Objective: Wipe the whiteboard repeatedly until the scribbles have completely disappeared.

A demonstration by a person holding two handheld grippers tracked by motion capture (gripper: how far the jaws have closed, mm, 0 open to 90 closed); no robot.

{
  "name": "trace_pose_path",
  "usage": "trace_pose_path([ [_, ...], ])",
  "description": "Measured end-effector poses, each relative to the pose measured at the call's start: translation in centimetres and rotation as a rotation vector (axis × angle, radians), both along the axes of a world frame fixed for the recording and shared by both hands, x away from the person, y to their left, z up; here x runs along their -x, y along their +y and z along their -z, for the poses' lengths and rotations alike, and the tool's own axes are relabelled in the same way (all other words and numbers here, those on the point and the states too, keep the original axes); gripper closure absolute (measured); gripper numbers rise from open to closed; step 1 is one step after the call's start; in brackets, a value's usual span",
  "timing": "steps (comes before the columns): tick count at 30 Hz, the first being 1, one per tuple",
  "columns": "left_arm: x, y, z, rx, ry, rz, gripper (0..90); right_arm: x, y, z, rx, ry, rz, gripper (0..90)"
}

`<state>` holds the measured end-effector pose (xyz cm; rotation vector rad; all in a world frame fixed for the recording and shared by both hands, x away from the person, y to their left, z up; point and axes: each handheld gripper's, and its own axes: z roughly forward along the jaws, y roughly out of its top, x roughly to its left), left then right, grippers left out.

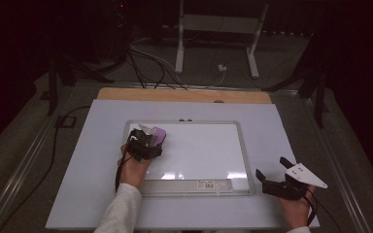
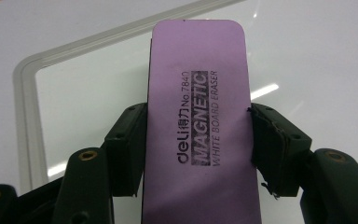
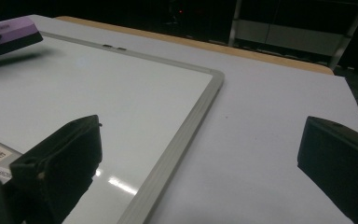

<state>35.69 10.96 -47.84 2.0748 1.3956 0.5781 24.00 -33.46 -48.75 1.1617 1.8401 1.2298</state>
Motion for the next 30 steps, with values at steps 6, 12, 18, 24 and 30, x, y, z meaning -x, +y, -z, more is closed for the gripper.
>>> trace_pose_path([
  [6, -0.8, 0.3, 0.3, 0.001, 0.003, -0.024, 42.0, 0.0, 0.0, 0.0, -0.002, 0.000, 0.002, 0.0],
  [12, -1.6, 0.6, 0.7, 0.012, 0.012, -0.059, 42.0, -0.1, -0.1, 0.0, 0.001, 0.000, 0.002, 0.0],
  [18, -2.2, 0.6, 1.1, 0.023, 0.021, -0.083, 42.0, -0.1, 0.0, 0.1, 0.009, 0.000, -0.001, 0.0],
  [24, -2.8, 0.6, 1.2, 0.011, 0.024, -0.110, 42.0, -0.1, 0.1, 0.1, 0.014, -0.001, -0.001, 0.0],
  [30, -3.5, 1.0, 1.4, 0.026, 0.043, -0.140, 42.0, -0.1, 0.1, 0.1, 0.015, -0.001, 0.000, 0.0],
])
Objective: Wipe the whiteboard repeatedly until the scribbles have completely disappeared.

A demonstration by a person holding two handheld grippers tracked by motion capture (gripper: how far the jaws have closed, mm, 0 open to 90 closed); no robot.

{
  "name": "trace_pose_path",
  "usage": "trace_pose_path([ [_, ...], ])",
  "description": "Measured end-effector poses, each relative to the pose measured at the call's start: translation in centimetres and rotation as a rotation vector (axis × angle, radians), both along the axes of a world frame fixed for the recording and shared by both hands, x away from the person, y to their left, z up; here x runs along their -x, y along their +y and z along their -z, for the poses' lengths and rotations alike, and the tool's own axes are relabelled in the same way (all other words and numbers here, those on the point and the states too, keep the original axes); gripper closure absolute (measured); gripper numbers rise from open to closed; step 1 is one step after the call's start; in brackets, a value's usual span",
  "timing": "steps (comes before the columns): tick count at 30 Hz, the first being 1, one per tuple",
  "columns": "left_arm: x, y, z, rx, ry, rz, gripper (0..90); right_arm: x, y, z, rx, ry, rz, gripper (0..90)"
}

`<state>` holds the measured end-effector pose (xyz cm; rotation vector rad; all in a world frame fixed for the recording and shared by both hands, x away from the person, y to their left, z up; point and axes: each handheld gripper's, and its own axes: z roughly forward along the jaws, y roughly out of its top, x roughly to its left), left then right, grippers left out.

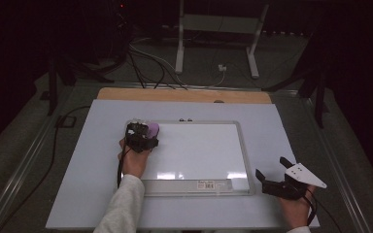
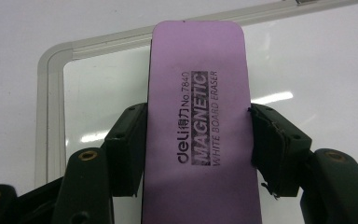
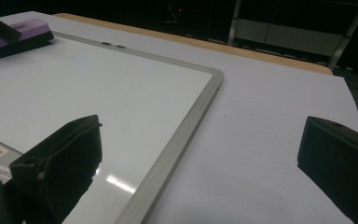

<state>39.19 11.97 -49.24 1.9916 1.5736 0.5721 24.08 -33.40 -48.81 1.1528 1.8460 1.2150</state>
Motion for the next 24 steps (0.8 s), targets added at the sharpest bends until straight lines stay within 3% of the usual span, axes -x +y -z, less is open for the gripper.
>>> trace_pose_path([
  [12, -0.5, 0.2, 0.2, -0.003, 0.010, -0.090, 41.9, 0.1, -0.1, -0.1, -0.007, -0.003, -0.001, 0.0],
  [14, -0.2, 0.2, 0.0, -0.005, -0.021, -0.104, 41.2, 0.1, -0.2, -0.1, -0.009, -0.002, 0.001, 0.0],
  [16, 0.2, 0.0, -0.3, -0.031, -0.068, -0.107, 30.6, 0.1, -0.1, -0.1, -0.008, -0.002, 0.001, 0.0],
  [20, 1.4, -0.5, -1.3, -0.048, -0.160, -0.010, 24.1, 0.0, -0.2, 0.0, -0.006, 0.000, 0.002, 0.0],
  [24, 1.9, -0.7, -1.5, -0.063, -0.177, 0.071, 24.3, 0.1, -0.1, -0.1, -0.007, -0.002, 0.001, 0.0],
])
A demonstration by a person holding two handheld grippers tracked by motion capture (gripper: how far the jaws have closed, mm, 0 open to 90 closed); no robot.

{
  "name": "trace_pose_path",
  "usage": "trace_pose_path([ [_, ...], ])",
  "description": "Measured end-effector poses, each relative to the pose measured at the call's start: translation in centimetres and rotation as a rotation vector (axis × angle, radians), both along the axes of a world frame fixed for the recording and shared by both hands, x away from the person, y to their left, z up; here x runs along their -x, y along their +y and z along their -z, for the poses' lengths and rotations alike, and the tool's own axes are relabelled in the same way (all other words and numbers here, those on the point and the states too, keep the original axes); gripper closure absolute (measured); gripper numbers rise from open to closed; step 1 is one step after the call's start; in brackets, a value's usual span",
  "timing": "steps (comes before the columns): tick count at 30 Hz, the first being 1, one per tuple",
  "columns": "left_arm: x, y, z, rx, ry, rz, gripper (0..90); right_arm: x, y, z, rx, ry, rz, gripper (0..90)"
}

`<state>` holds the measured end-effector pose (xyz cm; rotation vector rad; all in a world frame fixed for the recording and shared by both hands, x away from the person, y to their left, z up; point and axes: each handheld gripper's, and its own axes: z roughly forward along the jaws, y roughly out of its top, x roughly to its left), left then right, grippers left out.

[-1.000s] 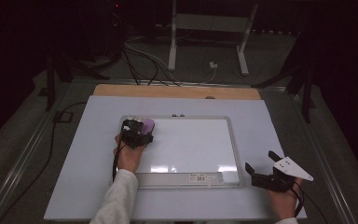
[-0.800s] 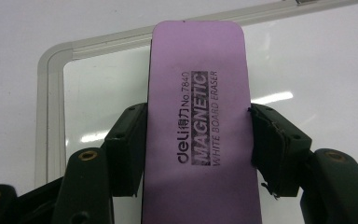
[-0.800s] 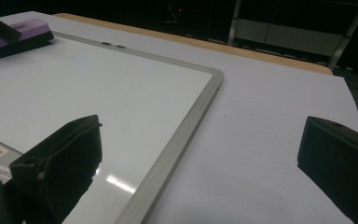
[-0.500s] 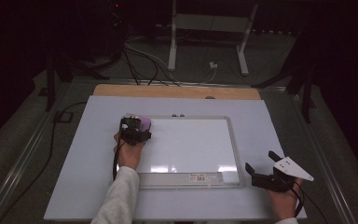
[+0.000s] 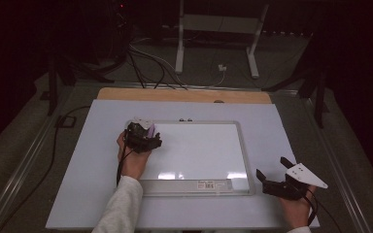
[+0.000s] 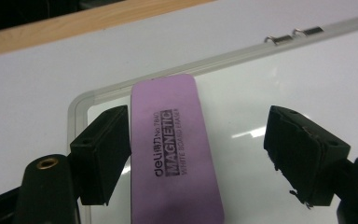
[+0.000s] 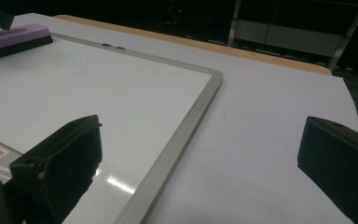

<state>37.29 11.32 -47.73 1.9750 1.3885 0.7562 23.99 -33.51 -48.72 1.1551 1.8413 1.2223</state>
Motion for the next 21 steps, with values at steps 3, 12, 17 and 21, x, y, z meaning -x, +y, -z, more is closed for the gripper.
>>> trace_pose_path([
  [3, 0.1, 0.2, 0.4, -0.017, 0.014, 0.010, 24.6, 0.0, 0.0, 0.0, 0.000, 0.002, 0.001, 0.0],
  [12, 0.2, 0.7, 1.8, -0.033, 0.052, 0.039, 31.3, 0.0, 0.1, 0.0, 0.000, 0.001, -0.004, 0.0],
  [17, 0.1, 1.1, 1.7, -0.011, 0.059, 0.048, 31.4, 0.0, 0.0, 0.0, -0.003, 0.002, 0.000, 0.0],
  [21, -0.1, 1.6, 1.7, 0.024, 0.060, 0.037, 28.5, 0.1, 0.0, 0.0, -0.003, 0.000, -0.001, 0.0],
])
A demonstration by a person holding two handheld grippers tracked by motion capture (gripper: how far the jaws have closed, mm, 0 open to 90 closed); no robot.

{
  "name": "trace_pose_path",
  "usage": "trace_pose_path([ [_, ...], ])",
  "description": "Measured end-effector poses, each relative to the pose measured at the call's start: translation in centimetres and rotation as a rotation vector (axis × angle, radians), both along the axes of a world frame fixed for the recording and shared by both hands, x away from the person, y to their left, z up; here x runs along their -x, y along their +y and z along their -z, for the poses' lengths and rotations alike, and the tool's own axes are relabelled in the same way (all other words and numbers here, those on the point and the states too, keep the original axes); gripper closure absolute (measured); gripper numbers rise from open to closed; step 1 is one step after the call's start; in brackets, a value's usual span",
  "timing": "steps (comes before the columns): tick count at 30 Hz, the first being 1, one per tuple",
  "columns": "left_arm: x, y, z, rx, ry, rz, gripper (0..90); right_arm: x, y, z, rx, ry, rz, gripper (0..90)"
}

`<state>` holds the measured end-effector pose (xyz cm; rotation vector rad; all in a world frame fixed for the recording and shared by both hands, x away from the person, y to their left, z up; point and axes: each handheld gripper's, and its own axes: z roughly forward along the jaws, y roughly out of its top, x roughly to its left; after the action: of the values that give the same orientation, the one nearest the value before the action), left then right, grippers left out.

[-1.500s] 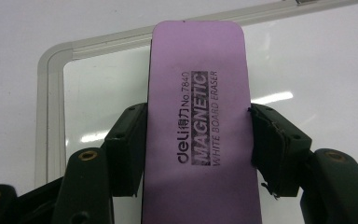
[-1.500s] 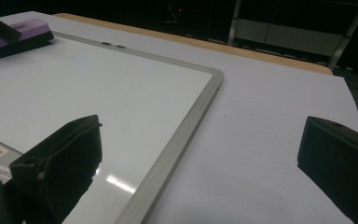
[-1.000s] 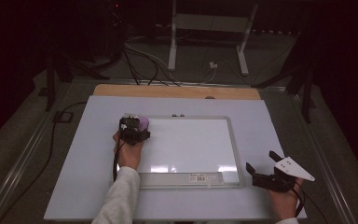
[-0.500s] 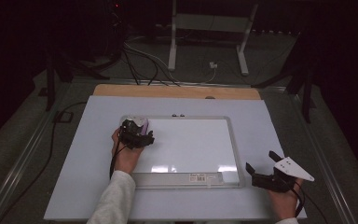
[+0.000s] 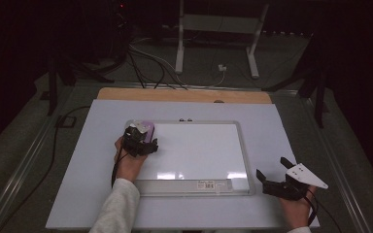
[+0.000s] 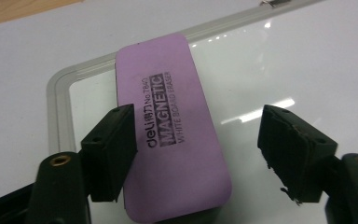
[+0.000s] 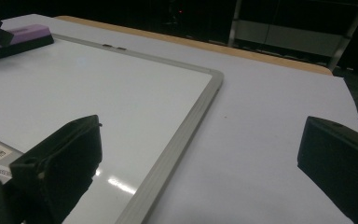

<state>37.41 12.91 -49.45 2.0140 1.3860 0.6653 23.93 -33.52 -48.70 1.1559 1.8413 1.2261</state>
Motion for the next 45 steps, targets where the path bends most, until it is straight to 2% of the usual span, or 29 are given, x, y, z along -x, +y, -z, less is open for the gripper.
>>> trace_pose_path([
  [7, -0.3, 1.1, 0.0, 0.002, 0.013, -0.037, 29.6, 0.0, 0.1, 0.1, 0.004, 0.002, -0.001, 0.0],
  [12, -0.3, 1.5, 0.0, -0.019, 0.020, -0.070, 40.3, -0.1, 0.1, 0.1, 0.004, 0.005, -0.001, 0.0],
  [19, -0.1, 1.7, -0.2, -0.032, -0.007, -0.128, 55.6, -0.1, 0.1, 0.1, 0.004, 0.004, -0.002, 0.0],
  [25, 0.0, 2.3, -0.4, -0.006, -0.001, -0.181, 62.8, -0.1, 0.1, 0.1, 0.004, 0.004, -0.002, 0.0],
  [34, 0.2, 2.8, -0.3, 0.029, -0.005, -0.270, 64.0, 0.0, 0.0, 0.0, 0.003, 0.002, -0.002, 0.0],
  [38, 0.2, 3.2, -0.3, 0.061, -0.003, -0.280, 64.0, -0.1, 0.0, 0.0, 0.004, 0.001, -0.003, 0.0],
  [41, 0.2, 3.3, -0.3, 0.071, 0.000, -0.278, 63.9, -0.1, 0.1, 0.1, 0.003, 0.002, -0.003, 0.0],
  [45, 0.1, 3.8, -0.3, 0.108, 0.010, -0.270, 63.6, -0.1, 0.1, 0.1, 0.005, 0.003, -0.005, 0.0],
])
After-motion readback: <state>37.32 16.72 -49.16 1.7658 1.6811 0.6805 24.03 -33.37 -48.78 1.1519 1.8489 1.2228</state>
